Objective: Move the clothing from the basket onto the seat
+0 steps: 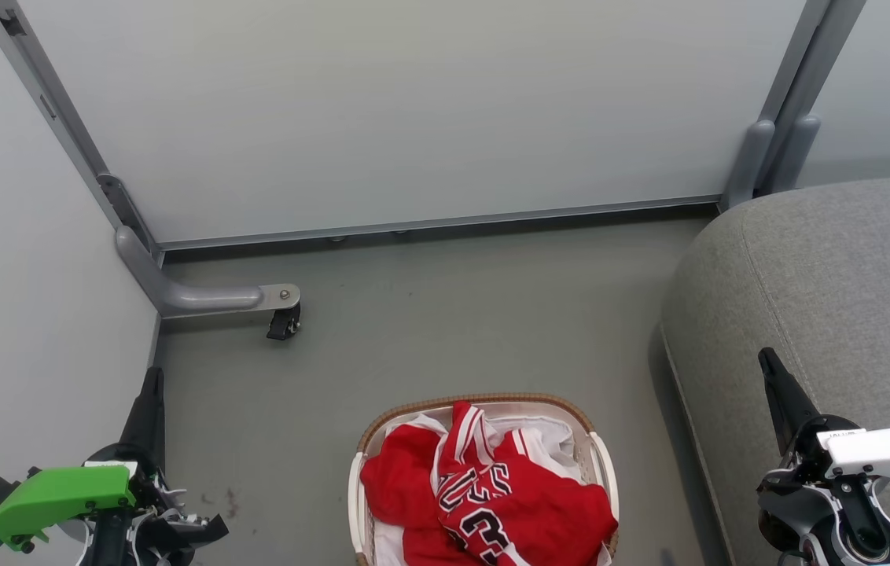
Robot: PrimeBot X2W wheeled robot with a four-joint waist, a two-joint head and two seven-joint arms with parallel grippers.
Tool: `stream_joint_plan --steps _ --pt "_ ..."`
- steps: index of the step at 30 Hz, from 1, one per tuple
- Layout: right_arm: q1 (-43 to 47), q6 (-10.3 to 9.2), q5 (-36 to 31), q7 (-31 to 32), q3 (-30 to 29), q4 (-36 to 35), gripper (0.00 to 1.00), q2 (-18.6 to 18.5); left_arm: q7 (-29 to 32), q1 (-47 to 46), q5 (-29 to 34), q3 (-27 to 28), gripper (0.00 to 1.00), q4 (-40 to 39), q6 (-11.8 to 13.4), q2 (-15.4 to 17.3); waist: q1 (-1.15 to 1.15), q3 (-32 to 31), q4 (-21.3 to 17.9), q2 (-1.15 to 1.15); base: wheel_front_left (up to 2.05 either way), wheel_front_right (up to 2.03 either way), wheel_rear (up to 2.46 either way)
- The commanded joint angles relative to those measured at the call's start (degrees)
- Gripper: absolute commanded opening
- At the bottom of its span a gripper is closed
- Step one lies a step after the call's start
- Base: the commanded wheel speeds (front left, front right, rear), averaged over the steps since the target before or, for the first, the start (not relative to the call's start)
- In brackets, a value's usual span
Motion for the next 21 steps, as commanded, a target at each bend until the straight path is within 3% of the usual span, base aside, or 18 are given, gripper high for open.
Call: stream_joint_plan --steps 1,21 --pt "0.46 0.0 0.2 0.14 -0.08 -0.16 0.0 -0.35 0.11 -0.66 -0.17 0.02 0.0 -0.08 -0.26 0.26 0.0 0.0 0.0 0.0 0.0 0.0 0.0" --pt "0.46 0.0 0.2 0.14 -0.08 -0.16 0.0 -0.35 0.11 -0.66 -0.17 0.02 0.0 -0.08 -0.26 0.27 0.0 0.0 0.0 0.0 0.0 0.0 0.0"
